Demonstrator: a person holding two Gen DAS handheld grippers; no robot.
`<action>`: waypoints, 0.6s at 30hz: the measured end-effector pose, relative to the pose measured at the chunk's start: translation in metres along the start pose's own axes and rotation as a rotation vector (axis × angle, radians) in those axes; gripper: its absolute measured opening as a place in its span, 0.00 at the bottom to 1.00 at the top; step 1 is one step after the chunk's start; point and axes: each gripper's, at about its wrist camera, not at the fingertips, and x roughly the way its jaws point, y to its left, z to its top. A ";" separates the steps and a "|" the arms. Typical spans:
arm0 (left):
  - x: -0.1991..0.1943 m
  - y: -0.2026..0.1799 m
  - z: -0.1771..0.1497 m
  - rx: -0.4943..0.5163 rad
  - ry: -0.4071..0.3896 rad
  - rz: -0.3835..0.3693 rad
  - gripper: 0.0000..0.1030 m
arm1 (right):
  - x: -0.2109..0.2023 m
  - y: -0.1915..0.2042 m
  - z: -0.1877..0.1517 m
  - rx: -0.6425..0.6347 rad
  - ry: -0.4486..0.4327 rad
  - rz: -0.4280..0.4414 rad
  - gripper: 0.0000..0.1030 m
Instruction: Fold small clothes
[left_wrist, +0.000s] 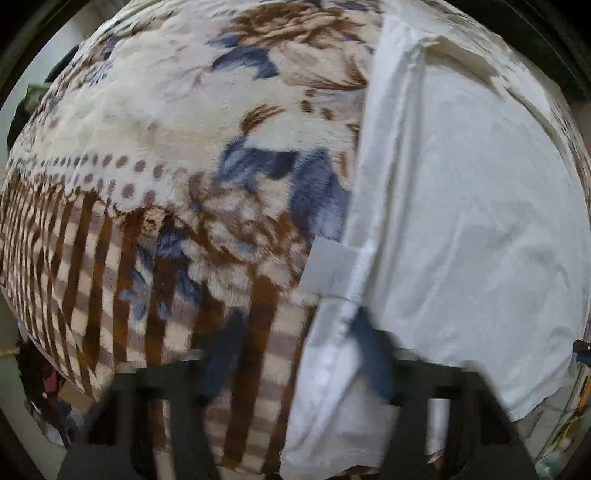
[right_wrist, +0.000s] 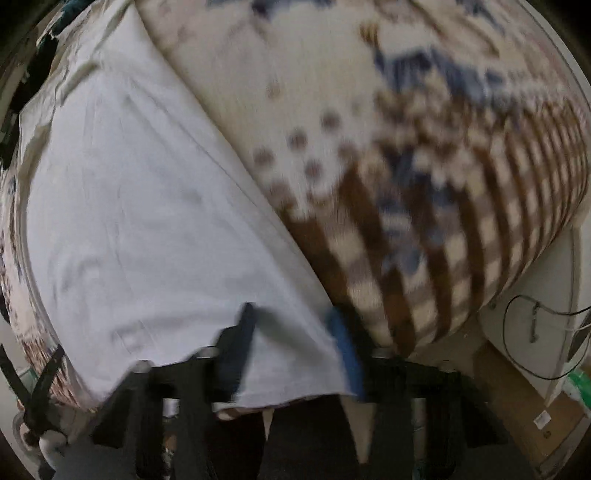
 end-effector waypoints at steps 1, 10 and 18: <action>-0.001 -0.002 -0.003 0.014 -0.001 0.007 0.24 | 0.000 -0.003 -0.004 -0.003 -0.014 -0.019 0.17; -0.007 0.038 -0.022 -0.096 0.024 0.033 0.25 | -0.021 -0.019 -0.008 0.010 0.009 -0.039 0.14; -0.081 -0.029 -0.011 -0.006 -0.170 -0.027 0.78 | -0.111 0.005 0.003 -0.033 -0.043 0.090 0.77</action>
